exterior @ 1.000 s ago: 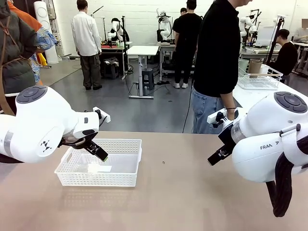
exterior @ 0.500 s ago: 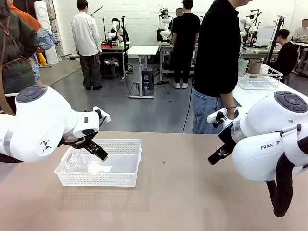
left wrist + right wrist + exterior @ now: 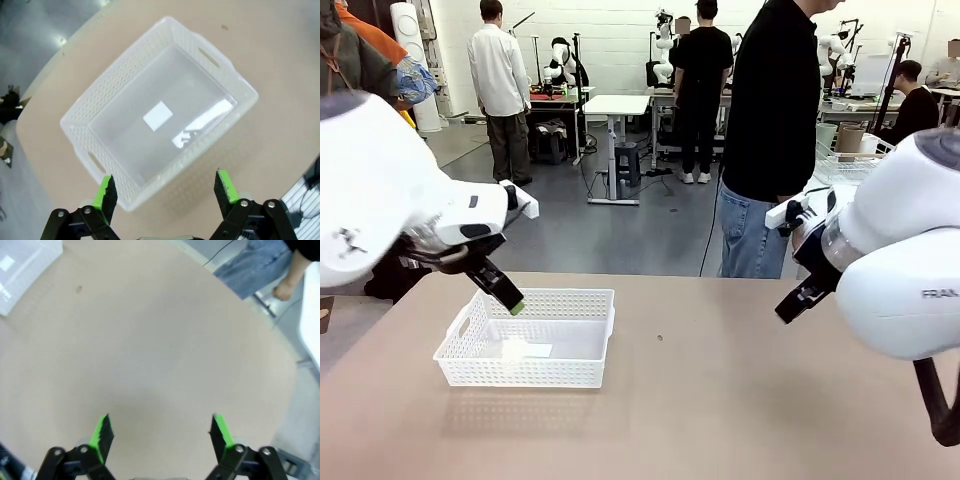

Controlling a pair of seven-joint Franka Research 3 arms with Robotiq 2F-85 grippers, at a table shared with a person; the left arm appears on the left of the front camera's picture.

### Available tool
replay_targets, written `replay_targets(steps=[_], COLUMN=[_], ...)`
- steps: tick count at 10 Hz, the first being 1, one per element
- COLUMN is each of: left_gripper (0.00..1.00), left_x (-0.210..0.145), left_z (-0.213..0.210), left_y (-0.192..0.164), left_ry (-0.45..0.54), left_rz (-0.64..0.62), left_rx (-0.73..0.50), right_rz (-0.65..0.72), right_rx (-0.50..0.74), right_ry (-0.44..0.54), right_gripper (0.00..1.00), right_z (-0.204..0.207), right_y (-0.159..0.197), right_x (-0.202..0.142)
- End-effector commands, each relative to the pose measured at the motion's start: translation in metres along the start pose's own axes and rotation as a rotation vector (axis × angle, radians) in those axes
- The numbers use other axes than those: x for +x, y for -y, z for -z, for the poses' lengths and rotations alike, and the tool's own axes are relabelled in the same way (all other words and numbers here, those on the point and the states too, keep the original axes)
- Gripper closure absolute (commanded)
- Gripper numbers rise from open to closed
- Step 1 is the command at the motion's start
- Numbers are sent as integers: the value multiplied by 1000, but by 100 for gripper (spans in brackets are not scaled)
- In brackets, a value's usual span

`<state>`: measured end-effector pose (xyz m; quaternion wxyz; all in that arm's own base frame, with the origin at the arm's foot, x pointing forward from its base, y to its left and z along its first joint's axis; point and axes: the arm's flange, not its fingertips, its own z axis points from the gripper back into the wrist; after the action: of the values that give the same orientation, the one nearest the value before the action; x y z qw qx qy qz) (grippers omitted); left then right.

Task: Clean and organize the cups into the basket.
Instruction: Pick up the Organizing basket and move it to the center of the table, then pick up the Reusable plastic cup from the right side of the table and place it inside the Organizing basket.

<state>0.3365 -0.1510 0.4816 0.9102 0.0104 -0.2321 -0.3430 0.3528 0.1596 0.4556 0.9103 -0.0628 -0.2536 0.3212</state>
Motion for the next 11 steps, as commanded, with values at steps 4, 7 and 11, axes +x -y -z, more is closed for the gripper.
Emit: replay_targets(steps=[4, 7, 11], left_gripper=[0, 0, 0], left_x=[-86, -18, -22], left_z=[-15, -36, -44], left_y=[41, 13, -6], left_ry=[-118, -85, -21], left_rz=[88, 57, -46], left_rx=[117, 25, -158], right_rz=[-138, -99, -9], right_rx=[-154, -76, 95], right_ry=[-48, -63, -38], right_gripper=[0, 0, 0], right_z=[-65, -73, -78], right_y=[-81, -37, -25], right_x=[-147, -13, -21])
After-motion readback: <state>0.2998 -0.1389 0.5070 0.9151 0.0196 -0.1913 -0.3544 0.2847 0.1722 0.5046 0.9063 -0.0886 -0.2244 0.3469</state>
